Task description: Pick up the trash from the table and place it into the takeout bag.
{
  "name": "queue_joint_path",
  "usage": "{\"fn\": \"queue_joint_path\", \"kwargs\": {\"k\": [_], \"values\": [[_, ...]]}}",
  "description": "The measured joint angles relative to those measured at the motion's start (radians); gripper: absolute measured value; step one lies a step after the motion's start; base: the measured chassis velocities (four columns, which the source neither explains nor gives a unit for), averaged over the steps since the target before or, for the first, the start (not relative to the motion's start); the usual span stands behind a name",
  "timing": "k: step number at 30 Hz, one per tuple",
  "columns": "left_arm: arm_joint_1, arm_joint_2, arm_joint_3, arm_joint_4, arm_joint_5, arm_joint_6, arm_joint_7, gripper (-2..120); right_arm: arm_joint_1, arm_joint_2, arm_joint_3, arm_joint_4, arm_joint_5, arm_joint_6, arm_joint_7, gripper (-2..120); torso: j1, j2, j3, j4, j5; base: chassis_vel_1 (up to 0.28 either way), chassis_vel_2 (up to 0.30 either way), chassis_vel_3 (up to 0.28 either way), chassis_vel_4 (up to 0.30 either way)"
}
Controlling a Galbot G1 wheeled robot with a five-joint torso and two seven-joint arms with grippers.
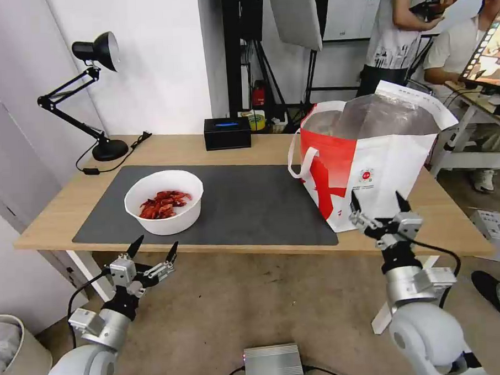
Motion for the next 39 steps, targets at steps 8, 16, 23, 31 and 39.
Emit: {"fn": "queue_joint_path", "kwargs": {"k": [8, 16, 23, 31, 39], "values": [[-0.004, 0.002, -0.004, -0.002, -0.014, 0.001, -0.008, 100, -0.059, 0.004, -0.061, 0.022, -0.031, -0.017, -0.008, 100, 0.0, 0.0, 0.0, 0.0, 0.0001, 0.0, 0.0, 0.0, 0.0], [-0.009, -0.001, -0.011, 0.001, -0.019, 0.001, -0.01, 100, -0.114, -0.009, -0.133, 0.054, -0.045, 0.017, 0.036, 100, 0.0, 0.0, 0.0, 0.0, 0.0, 0.0, 0.0, 0.0, 0.0], [-0.016, -0.005, -0.015, 0.004, -0.025, 0.001, -0.013, 100, -0.135, 0.002, -0.149, 0.046, -0.114, 0.045, 0.056, 100, 0.0, 0.0, 0.0, 0.0, 0.0001, 0.0, 0.0, 0.0, 0.0], [-0.018, -0.004, -0.023, 0.005, -0.037, 0.001, -0.014, 100, -0.174, 0.015, -0.166, 0.041, -0.171, 0.049, 0.057, 100, 0.0, 0.0, 0.0, 0.0, 0.0001, 0.0, 0.0, 0.0, 0.0], [-0.02, -0.005, -0.023, 0.006, -0.037, 0.001, -0.014, 100, -0.173, 0.018, -0.175, 0.018, -0.186, 0.048, 0.031, 100, 0.0, 0.0, 0.0, 0.0, 0.0001, 0.0, 0.0, 0.0, 0.0]]}}
